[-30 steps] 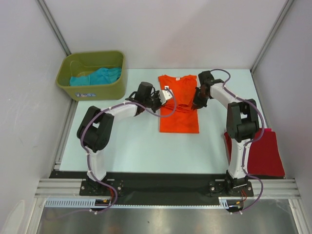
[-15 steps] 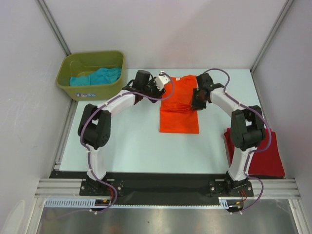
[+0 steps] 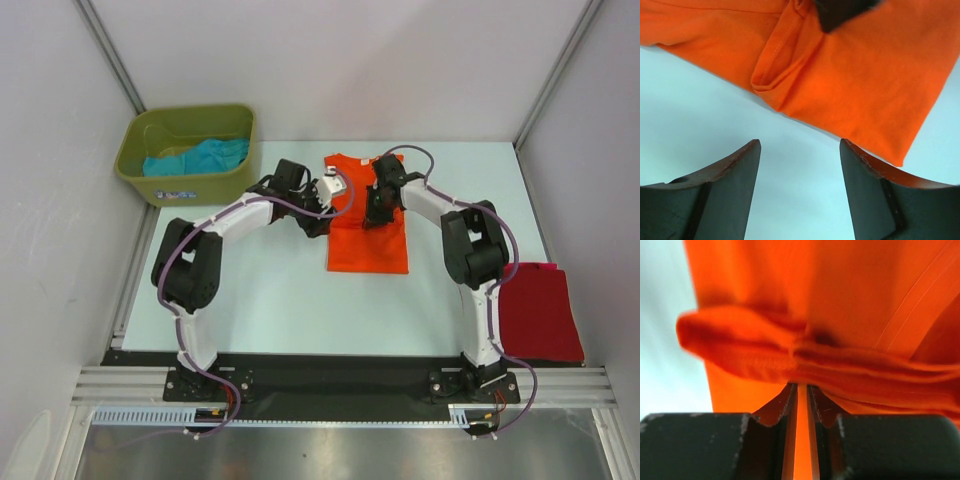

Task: Fold and stack the t-shirts
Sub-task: Fold the tshirt

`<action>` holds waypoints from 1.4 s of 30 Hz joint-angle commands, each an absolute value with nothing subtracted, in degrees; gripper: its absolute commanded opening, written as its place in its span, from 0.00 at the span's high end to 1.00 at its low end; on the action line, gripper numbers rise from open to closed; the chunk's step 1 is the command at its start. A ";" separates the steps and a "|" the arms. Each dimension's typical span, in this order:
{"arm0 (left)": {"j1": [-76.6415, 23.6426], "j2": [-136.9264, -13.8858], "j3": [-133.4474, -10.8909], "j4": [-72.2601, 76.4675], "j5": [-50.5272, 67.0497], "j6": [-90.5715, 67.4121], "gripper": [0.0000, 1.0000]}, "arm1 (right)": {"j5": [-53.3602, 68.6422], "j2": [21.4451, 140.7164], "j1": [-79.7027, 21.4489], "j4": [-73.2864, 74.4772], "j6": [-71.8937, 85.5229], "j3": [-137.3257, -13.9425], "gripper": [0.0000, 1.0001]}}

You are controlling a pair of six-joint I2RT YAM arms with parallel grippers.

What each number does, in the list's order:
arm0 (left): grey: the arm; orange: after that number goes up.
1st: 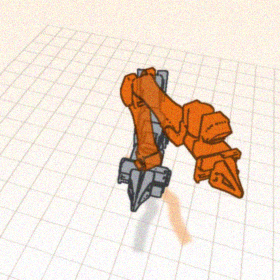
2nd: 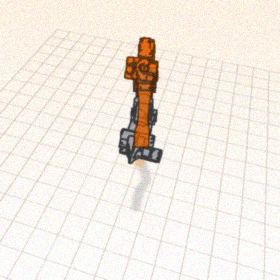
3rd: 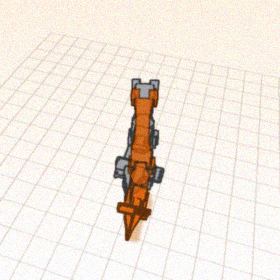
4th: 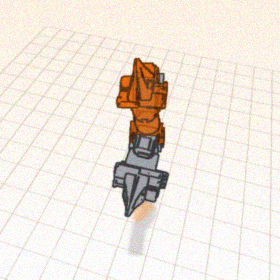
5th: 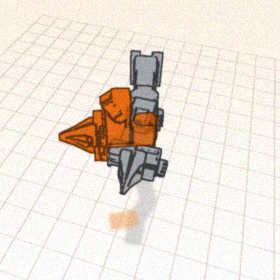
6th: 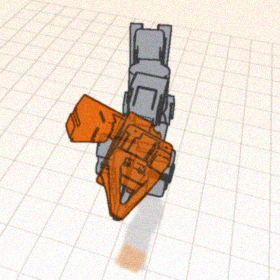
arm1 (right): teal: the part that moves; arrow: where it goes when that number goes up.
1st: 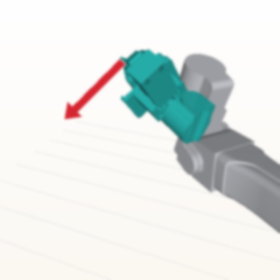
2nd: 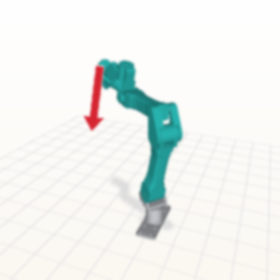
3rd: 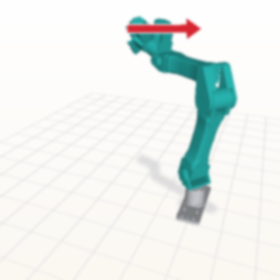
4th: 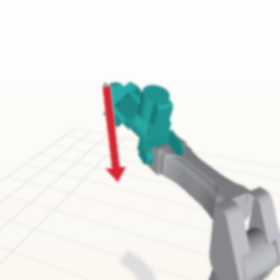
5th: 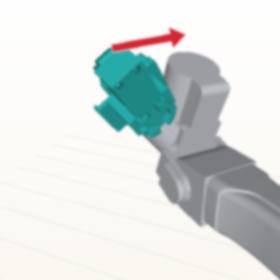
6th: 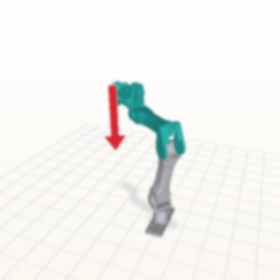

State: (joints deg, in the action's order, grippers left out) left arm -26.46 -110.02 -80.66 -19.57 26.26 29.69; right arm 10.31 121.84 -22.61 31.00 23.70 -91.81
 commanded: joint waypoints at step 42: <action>-39.90 -105.38 -65.04 -14.86 18.72 59.42 1.00 | 3.78 96.77 -16.70 24.34 32.52 -54.32 1.00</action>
State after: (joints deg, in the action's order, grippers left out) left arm -39.64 -106.85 -65.19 -16.73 18.39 58.78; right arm 4.16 96.23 -17.26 26.74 32.14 -55.07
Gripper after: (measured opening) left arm 0.053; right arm 0.036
